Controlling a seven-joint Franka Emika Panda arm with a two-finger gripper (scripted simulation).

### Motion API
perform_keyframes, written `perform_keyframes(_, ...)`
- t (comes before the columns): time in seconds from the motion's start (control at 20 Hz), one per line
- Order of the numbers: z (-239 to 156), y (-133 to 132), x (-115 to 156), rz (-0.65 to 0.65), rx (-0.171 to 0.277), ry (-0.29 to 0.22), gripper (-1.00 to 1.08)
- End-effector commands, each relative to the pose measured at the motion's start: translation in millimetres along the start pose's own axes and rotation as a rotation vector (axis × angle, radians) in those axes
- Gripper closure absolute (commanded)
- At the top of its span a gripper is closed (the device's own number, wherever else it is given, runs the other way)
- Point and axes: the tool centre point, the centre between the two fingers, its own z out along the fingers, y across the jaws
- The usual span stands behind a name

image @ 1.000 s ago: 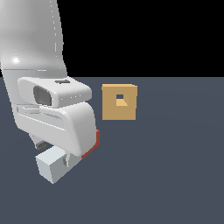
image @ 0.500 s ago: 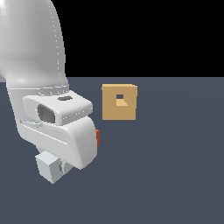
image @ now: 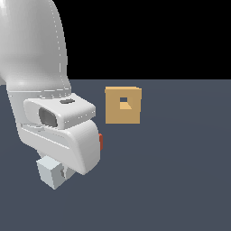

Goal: Insert the peg into the horizontal hole in a box.

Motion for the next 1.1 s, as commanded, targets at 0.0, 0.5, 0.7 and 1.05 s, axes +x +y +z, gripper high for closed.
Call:
perform_keyframes(0.0, -0.3, 0.6, 0.9, -0.003, 0.0, 0.0, 1.08)
perform_keyframes(0.5, -12.2, 21.1, 33.1, -0.095, -0.001, -0.002, 1.08)
perform_keyframes(0.7, -21.4, 35.0, 59.6, -0.168, -0.001, -0.003, 1.08)
perform_keyframes(1.05, -41.5, 58.7, 123.0, -0.33, -0.001, -0.003, 1.08)
